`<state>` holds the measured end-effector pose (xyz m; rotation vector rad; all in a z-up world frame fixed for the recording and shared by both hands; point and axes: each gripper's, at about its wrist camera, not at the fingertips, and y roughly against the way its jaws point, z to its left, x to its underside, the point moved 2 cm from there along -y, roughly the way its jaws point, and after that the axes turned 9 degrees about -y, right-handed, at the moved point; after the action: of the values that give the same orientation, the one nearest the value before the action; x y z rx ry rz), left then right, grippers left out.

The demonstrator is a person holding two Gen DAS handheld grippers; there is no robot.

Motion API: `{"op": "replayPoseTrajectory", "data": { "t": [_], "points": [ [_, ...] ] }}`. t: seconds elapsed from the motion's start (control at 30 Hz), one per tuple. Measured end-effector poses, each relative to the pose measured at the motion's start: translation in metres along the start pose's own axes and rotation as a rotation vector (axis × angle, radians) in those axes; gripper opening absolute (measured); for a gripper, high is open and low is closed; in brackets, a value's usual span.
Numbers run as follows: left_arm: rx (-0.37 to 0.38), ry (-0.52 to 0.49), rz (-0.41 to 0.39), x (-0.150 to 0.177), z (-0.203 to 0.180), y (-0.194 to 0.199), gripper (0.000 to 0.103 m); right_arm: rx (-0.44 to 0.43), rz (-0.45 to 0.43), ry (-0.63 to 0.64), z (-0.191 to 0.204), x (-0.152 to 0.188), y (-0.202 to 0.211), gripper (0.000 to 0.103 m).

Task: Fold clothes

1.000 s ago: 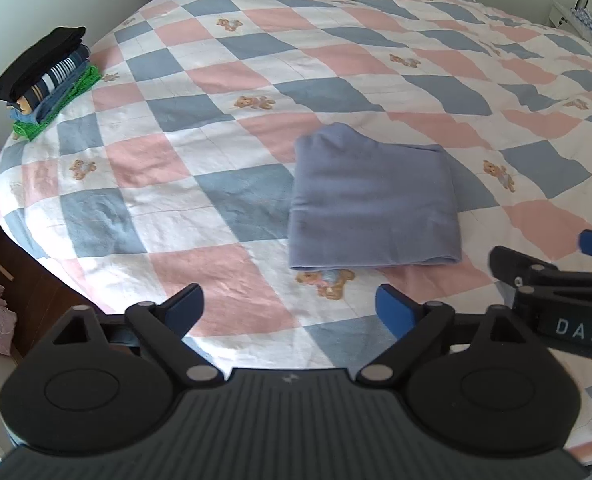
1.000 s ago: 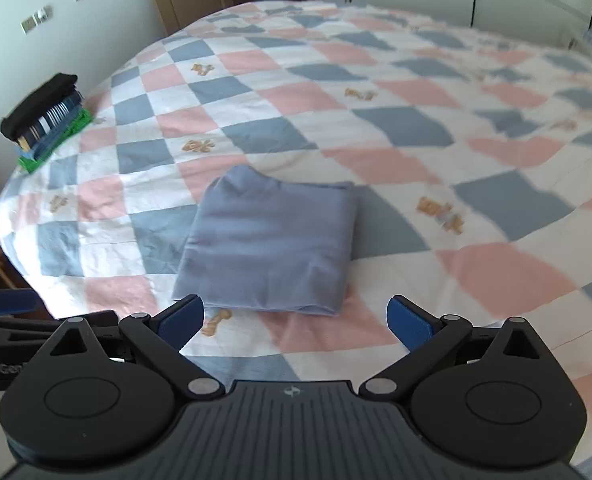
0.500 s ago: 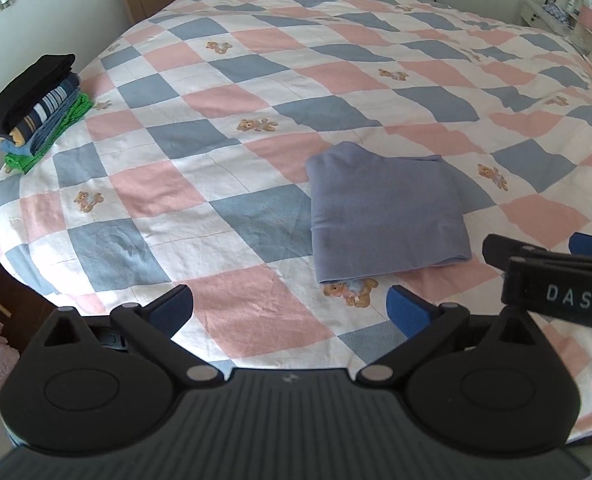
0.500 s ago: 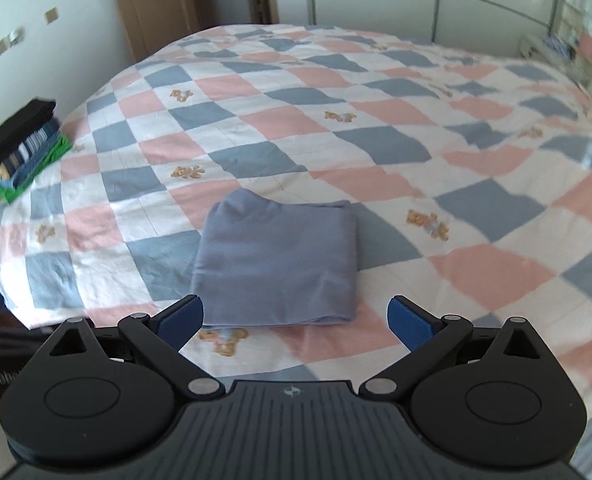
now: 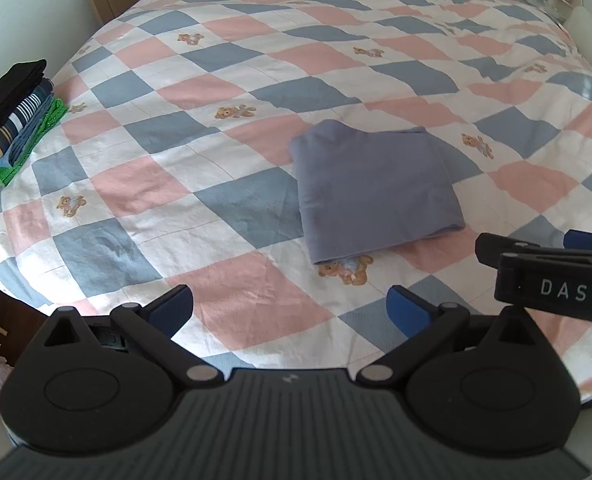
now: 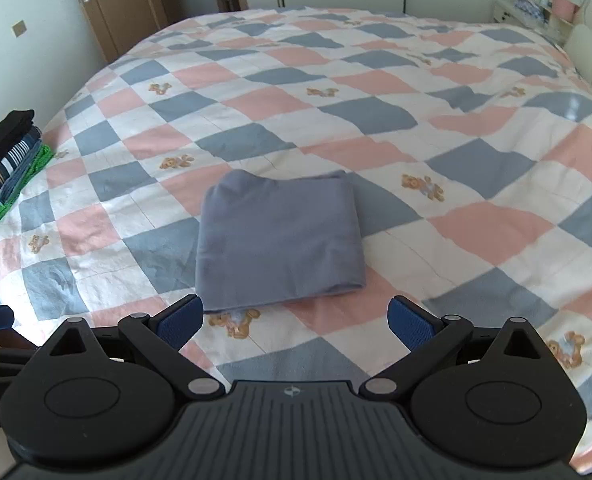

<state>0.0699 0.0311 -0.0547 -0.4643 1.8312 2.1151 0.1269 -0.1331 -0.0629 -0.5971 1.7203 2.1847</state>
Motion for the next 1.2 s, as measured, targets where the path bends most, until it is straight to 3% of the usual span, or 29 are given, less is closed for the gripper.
{"op": "replayPoseTrajectory", "data": {
  "t": [0.6,0.97,1.2],
  "points": [
    [0.052,-0.071,0.013,0.009,0.008,0.021,0.102,0.076,0.016,-0.077,0.001,0.018,0.023,0.103],
    [0.058,-0.044,0.046,0.021,0.023,0.023,0.102,0.093,0.063,-0.059,0.015,0.035,0.022,0.103],
    [0.052,-0.017,0.095,0.015,0.029,0.003,0.102,0.091,0.104,-0.037,0.018,0.034,0.007,0.103]
  ]
}}
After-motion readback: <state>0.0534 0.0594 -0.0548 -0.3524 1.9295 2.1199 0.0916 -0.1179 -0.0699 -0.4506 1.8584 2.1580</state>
